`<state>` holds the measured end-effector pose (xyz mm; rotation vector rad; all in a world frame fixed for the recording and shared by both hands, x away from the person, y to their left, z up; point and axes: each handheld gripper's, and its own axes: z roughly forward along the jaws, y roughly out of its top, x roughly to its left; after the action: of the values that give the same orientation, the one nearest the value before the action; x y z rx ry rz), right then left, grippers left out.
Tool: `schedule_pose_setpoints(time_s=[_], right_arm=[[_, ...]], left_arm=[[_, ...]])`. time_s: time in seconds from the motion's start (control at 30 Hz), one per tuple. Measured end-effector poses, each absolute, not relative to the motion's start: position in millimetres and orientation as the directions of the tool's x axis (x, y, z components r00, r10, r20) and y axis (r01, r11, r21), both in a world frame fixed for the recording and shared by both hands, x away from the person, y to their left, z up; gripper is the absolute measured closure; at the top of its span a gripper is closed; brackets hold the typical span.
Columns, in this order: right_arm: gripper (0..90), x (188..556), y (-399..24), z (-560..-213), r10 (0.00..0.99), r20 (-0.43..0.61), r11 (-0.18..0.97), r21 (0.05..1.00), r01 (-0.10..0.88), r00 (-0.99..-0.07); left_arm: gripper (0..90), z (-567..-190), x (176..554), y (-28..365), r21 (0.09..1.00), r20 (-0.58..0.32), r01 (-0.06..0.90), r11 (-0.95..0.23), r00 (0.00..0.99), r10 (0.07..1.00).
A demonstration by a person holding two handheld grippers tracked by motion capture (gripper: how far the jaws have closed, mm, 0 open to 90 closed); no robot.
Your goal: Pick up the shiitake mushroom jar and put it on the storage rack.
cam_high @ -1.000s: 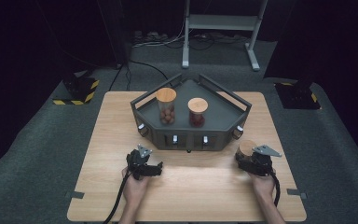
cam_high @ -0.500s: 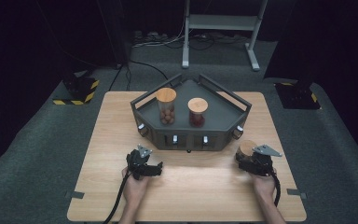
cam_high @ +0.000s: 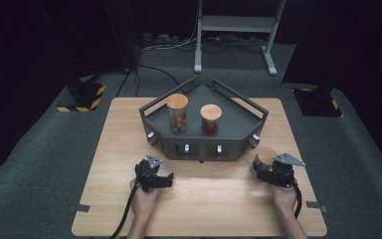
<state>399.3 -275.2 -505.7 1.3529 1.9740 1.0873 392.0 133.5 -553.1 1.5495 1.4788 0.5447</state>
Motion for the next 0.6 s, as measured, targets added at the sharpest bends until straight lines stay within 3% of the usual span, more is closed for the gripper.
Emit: schedule_pose_setpoints(time_s=[0.6], right_arm=[[24.9, 399, -272, -489, 0.91, 0.042, 0.194, 0.836, 0.514, -0.412]], left_arm=[[4.4, -553, 392, 133, 0.826, -0.262, 0.551, 0.119, 0.188, 0.947]])
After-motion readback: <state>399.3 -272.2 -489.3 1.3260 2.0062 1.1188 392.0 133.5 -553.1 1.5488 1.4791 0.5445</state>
